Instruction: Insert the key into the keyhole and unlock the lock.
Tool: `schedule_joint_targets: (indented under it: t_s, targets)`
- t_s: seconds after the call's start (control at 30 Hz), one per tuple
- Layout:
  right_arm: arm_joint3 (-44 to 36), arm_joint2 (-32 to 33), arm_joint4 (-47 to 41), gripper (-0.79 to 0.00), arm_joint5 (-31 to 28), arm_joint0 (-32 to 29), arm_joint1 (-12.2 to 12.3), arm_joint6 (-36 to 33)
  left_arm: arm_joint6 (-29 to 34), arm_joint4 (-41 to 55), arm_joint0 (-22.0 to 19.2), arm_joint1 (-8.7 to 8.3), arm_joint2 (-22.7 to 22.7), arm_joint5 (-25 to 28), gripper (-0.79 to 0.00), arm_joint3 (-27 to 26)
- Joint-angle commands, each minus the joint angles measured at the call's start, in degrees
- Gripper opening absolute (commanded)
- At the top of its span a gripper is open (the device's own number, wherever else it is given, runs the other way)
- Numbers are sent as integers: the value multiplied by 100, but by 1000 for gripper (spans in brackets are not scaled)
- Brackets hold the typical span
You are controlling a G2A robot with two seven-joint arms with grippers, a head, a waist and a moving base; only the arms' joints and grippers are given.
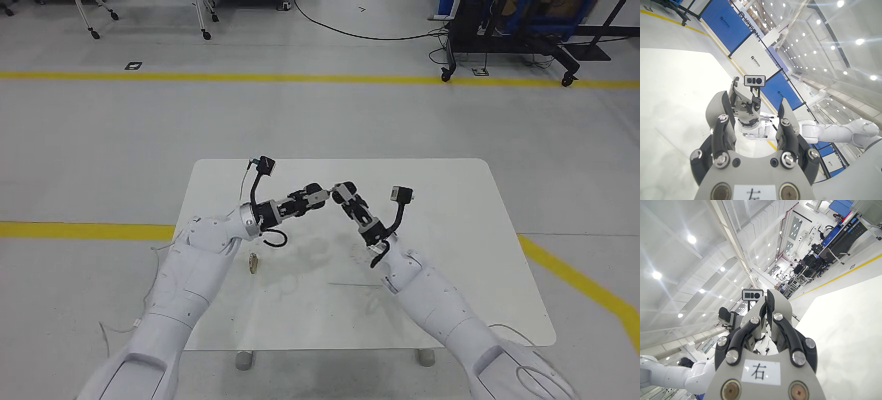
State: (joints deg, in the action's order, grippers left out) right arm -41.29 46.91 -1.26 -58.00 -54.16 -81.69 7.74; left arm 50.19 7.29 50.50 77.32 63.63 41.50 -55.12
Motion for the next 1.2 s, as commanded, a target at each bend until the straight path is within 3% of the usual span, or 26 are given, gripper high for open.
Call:
schedule_joint_targets:
  t_s: [0.0,0.57,0.8,0.87,0.9,1.17]
  targets:
    - [-1,26,-24,-785,0,-4,-17,-75,-125,-133,-23,1,-33,-42,-413,22]
    - [-223,383,95,-785,0,-157,-72,-356,-583,-532,-40,-16,-190,-153,-409,12]
    - [-113,415,160,-785,0,-123,-137,-434,-631,-613,-62,-19,-265,-177,-576,13]
    - [-90,440,188,-785,0,-120,-146,-448,-670,-648,-62,-23,-275,-181,-671,10]
    - [-86,453,200,-785,0,-123,-150,-452,-690,-651,-60,-24,-279,-181,-785,7]
    - [-68,530,220,-785,0,-173,-170,-624,-774,-724,-56,-41,-305,-177,-785,-12]
